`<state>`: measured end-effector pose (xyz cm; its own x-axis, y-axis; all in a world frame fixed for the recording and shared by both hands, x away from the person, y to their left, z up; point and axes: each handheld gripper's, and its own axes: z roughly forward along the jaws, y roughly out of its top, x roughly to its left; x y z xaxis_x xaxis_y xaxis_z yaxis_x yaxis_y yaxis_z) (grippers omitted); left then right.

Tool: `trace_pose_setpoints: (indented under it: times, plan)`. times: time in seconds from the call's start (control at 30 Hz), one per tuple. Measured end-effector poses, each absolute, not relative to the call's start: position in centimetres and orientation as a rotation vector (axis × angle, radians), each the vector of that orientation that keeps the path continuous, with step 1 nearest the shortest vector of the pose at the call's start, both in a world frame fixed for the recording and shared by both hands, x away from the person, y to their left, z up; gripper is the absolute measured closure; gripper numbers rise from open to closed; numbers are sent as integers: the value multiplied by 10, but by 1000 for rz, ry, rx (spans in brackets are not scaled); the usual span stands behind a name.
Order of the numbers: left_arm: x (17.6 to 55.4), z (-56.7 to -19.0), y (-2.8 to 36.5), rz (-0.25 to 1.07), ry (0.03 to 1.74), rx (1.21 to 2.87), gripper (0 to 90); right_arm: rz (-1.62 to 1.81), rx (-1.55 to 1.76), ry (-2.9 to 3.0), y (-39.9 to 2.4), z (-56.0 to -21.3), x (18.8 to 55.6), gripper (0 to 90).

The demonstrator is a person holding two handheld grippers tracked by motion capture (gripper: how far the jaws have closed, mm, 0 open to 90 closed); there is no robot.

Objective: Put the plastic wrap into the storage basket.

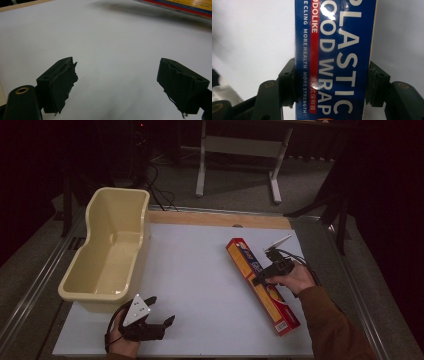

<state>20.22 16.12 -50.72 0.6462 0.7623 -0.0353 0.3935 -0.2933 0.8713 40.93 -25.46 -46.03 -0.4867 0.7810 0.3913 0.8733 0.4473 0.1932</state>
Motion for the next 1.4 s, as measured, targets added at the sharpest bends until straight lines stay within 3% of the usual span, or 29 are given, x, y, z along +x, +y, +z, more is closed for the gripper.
trace_pose_setpoints:
  times: [1.4]
  plan:
    - [203, -508, 159, 485, 905, 1918, 151, -998, -1421, -2068, -195, -443, 386, 397]
